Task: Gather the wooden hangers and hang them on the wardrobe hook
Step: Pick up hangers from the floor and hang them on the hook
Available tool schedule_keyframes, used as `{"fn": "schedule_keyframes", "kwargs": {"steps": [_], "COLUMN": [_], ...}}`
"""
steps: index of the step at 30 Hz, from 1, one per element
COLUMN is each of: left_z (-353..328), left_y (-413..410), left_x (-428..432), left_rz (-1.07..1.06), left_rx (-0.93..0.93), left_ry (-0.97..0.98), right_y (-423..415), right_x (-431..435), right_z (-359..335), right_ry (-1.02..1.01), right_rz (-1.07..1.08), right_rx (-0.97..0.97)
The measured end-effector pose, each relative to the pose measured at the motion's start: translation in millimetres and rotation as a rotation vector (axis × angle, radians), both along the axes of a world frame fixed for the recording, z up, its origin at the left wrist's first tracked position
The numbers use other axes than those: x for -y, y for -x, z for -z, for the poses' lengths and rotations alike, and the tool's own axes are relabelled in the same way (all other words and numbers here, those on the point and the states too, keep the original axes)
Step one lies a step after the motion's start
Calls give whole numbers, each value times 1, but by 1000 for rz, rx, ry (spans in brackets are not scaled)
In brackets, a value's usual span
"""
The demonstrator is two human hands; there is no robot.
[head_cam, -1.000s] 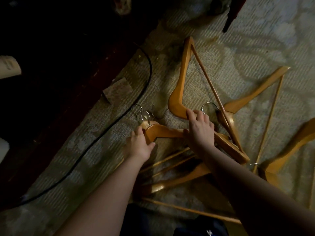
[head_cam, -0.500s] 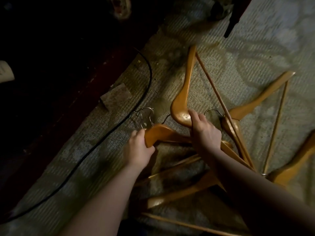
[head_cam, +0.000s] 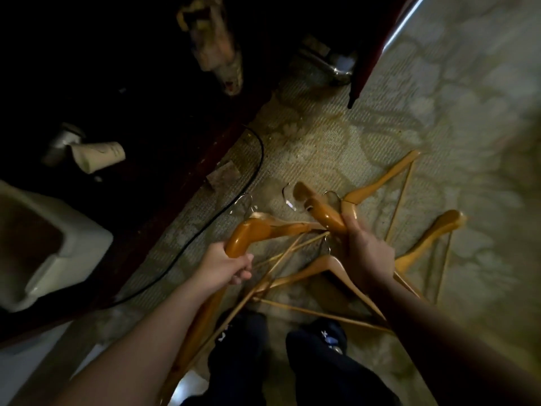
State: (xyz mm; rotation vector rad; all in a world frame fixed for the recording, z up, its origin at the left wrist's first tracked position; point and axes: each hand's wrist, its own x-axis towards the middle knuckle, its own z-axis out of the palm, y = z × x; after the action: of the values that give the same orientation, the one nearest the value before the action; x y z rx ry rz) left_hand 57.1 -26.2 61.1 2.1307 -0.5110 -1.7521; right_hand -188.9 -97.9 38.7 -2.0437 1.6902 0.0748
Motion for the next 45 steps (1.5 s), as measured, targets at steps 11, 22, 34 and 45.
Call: {"fn": "schedule_keyframes", "kwargs": {"steps": [11,22,34,45], "left_z": [-229,-378,-408,-409], "left_y": [-7,-23,21,208], "left_x": [-77,-178,-282,-350], "left_rz": [-14,-66,-572,-1173], "left_rx": [-46,-13,179,308], "left_ry": [35,40,10,-202], "right_y": [14,2,-32,-14], "right_x": [-73,-132,-132,-104], "right_z": [-234,-378,-400,-404], "right_ry": [-213,-422,-558,-515], "right_rz": [22,-6,-553,-1109], "right_rx": [96,44,-128,-316]}}
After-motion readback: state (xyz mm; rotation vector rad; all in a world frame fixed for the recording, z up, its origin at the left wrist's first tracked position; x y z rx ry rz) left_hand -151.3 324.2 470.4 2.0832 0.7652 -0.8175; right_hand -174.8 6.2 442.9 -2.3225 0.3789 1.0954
